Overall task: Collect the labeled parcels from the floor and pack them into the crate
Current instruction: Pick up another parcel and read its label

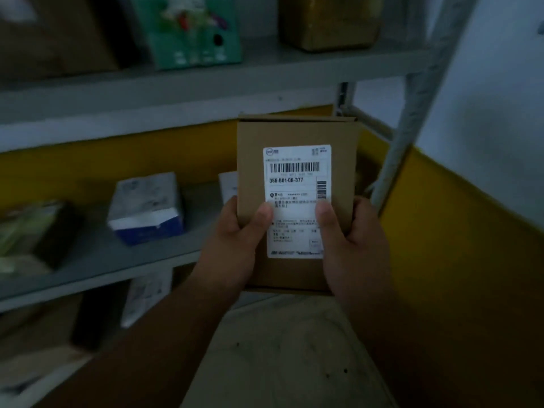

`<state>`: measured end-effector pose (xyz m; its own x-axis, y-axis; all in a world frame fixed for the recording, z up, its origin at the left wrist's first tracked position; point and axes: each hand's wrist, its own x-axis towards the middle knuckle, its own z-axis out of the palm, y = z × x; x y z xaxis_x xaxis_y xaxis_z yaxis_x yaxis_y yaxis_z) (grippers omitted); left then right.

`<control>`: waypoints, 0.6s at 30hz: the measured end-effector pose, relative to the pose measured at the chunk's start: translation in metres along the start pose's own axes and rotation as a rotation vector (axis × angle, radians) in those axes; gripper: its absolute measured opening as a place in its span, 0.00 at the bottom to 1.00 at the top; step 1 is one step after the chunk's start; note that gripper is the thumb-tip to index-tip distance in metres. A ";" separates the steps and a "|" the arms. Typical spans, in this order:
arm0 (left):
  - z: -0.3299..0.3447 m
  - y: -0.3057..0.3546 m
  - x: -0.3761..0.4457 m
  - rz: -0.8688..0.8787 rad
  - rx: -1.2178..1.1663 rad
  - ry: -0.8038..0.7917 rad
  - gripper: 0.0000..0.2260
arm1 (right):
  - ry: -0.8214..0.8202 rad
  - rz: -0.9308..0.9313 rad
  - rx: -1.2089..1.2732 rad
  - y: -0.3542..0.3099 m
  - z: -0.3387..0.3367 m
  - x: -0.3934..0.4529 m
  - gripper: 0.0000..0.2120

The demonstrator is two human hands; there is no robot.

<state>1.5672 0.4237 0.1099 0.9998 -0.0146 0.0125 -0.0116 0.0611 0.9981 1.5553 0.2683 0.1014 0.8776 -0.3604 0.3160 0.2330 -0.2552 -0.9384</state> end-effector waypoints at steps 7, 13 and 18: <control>-0.090 -0.001 -0.085 0.006 0.015 0.207 0.22 | -0.248 -0.038 0.035 -0.045 0.053 -0.078 0.14; -0.224 -0.019 -0.197 0.073 0.106 0.478 0.21 | -0.461 -0.057 0.096 -0.073 0.158 -0.201 0.12; -0.359 -0.043 -0.333 0.041 0.325 0.662 0.26 | -0.618 -0.006 0.149 -0.092 0.260 -0.359 0.08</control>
<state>1.2403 0.7845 0.0411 0.7975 0.5926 0.1131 0.0500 -0.2517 0.9665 1.3277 0.6547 0.0382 0.9454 0.2369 0.2238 0.2554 -0.1120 -0.9603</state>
